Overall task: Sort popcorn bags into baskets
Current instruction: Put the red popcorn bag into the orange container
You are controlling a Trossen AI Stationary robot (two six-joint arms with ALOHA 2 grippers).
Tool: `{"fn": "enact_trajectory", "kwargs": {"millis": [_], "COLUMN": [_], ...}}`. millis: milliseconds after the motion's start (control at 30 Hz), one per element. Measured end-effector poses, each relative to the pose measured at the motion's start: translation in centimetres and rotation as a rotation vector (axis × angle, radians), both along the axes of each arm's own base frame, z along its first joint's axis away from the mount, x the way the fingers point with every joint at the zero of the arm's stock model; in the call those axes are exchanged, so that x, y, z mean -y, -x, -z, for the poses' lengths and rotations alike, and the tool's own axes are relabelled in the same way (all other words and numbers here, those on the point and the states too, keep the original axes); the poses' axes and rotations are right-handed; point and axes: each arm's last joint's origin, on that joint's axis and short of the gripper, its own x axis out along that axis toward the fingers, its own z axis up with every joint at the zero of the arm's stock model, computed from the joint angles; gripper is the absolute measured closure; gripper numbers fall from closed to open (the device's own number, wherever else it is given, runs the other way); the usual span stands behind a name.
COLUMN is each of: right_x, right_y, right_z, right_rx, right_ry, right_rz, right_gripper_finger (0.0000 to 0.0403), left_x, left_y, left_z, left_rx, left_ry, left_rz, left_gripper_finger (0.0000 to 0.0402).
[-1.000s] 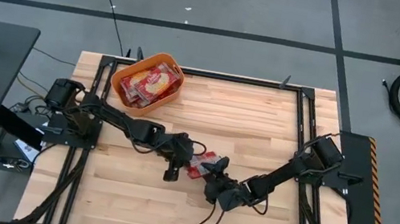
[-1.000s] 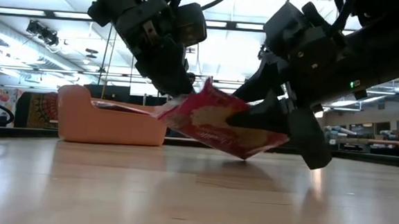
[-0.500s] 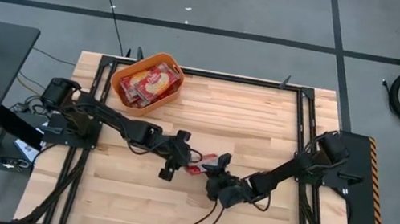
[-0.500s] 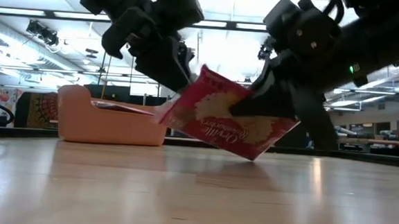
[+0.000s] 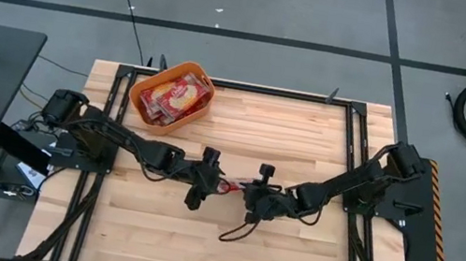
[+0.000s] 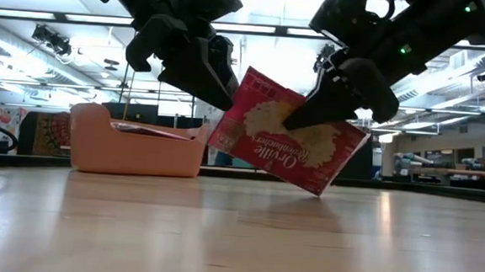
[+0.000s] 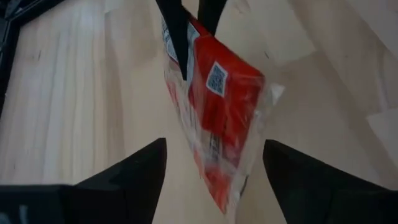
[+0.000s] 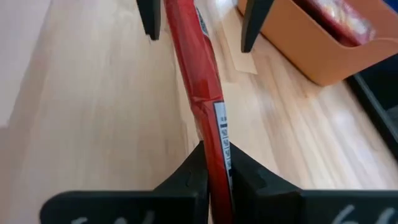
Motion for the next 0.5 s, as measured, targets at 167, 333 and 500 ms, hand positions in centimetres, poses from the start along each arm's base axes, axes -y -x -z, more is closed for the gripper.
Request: {"fn": "enact_trajectory", "kwargs": {"millis": [167, 333, 500], "right_x": [0.3, 0.2, 0.1], "right_y": [-0.4, -0.9, -1.1], "right_z": [-0.4, -0.9, -1.2], "right_rx": [0.047, 0.110, 0.146], "right_ry": [-0.053, -0.101, -0.119], "right_rz": [0.005, -0.017, -0.023], "right_gripper_finger": [0.0367, 0.0366, 0.0366], "left_x": [0.0, 0.1, 0.0], "left_y": [-0.1, -0.1, -0.1], "left_z": [-0.1, -0.1, -0.1], "left_rx": [0.015, 0.023, 0.027], "left_ry": [0.032, 0.056, 0.055], "left_rz": [-0.018, -0.032, -0.035], "left_gripper_finger": [0.0142, 0.0185, 0.0252]}}
